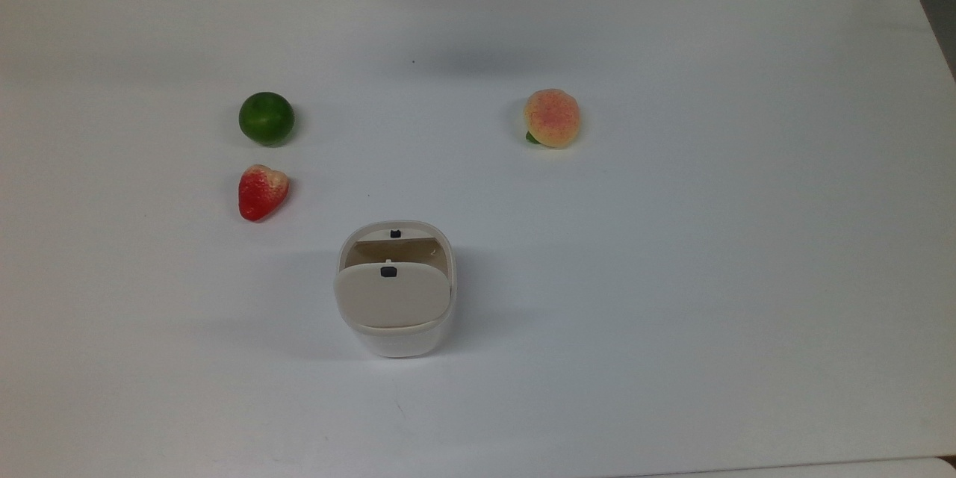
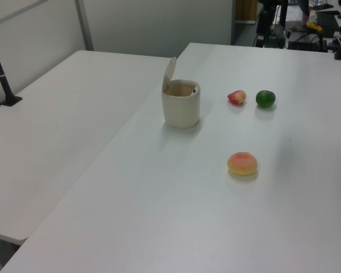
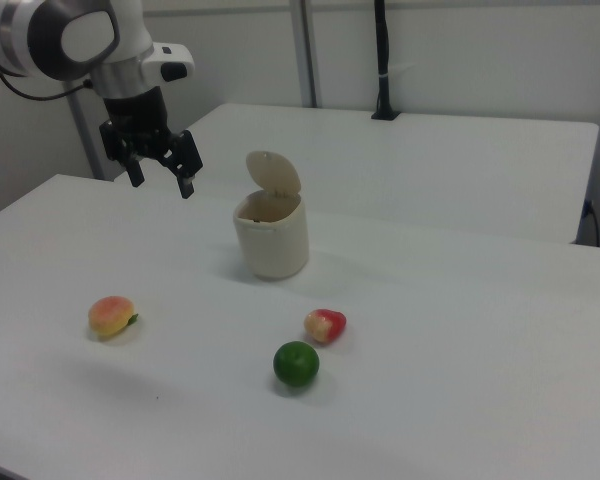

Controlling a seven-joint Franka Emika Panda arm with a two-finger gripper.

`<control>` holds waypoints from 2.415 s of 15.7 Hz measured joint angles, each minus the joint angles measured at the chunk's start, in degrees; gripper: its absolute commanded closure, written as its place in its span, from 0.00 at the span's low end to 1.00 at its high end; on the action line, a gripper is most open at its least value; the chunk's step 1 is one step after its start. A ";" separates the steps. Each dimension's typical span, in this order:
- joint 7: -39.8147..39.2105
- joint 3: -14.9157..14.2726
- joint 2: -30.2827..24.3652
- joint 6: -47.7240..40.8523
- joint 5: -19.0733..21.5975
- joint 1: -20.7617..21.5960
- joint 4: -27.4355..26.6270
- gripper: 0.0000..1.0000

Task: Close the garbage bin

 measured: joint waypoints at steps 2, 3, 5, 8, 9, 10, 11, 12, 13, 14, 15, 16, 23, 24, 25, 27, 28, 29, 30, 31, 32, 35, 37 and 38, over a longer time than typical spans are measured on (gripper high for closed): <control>-0.04 0.00 0.00 0.00 0.00 0.00 0.00 0.00; -0.12 0.00 0.00 0.00 0.00 0.00 0.00 0.00; -0.18 0.00 0.00 0.00 0.00 0.00 0.00 0.00; -0.20 0.00 0.00 0.00 0.00 0.00 0.00 0.00; -0.20 0.00 0.00 0.00 0.00 0.00 0.00 0.00; -0.20 0.00 0.00 0.00 0.00 0.00 0.00 0.00; -0.22 0.00 0.00 0.00 0.00 0.00 0.00 0.00; -0.27 0.00 0.00 0.00 0.00 0.00 0.00 0.00; -0.33 0.00 0.00 0.13 0.00 0.00 0.00 0.06; -0.35 0.00 0.00 0.55 0.00 0.00 0.00 0.15; -0.38 0.00 0.00 1.03 0.00 0.00 0.00 0.30; -0.41 0.00 0.01 1.24 0.00 0.00 -0.01 0.43; -2.25 0.00 0.36 1.46 0.00 0.02 -0.07 1.00; -2.29 0.00 0.40 1.69 0.00 0.01 -0.07 1.00; -2.31 0.00 0.44 2.48 0.00 0.01 -0.08 1.00; -2.31 -0.01 0.57 3.98 0.01 0.01 -0.10 1.00; -2.31 -0.04 0.70 4.74 0.01 0.01 -0.13 1.00; -2.31 -0.08 0.85 5.48 0.01 0.01 -0.15 1.00; -2.31 -0.11 0.98 6.11 0.01 0.01 -0.15 1.00; -2.31 -0.14 1.11 6.97 0.01 0.01 -0.15 1.00; -2.31 -0.15 1.29 7.99 0.01 0.01 -0.15 1.00; -2.28 -0.16 2.47 12.41 0.01 0.01 -0.19 1.00; -1.44 -0.19 3.70 15.98 0.17 0.01 -0.10 1.00; -0.33 -0.21 4.37 17.80 0.43 0.01 0.22 1.00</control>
